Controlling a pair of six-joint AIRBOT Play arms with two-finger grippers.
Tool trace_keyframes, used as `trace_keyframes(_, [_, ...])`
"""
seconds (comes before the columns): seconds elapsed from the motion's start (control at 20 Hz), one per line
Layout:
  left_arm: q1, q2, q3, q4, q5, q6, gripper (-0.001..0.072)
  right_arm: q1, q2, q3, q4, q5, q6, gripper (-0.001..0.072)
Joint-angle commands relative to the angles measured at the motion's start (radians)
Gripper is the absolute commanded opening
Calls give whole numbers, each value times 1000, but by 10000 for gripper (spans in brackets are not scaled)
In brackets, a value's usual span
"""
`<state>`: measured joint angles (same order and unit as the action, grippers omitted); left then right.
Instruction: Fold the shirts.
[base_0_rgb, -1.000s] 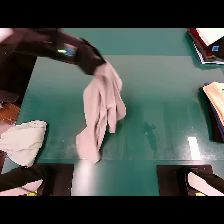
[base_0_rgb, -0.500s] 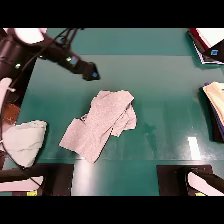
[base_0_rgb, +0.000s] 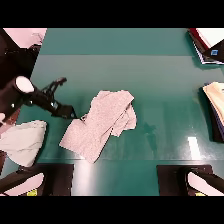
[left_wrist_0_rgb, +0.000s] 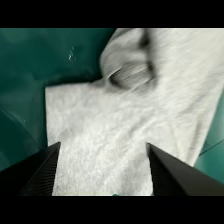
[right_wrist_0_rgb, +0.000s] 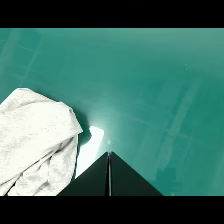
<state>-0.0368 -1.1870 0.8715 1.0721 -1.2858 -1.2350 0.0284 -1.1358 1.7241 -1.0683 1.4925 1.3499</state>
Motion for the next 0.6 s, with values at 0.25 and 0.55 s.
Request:
trace_keyframes(0.25, [20, 16, -183, -33, 117, 5, 610, 1, 0, 1, 0, -2, 0, 16])
trace_keyframes(0.55, [20, 15, -183, -47, 117, 5, 215, 1, 0, 1, 1, -24, 0, 16])
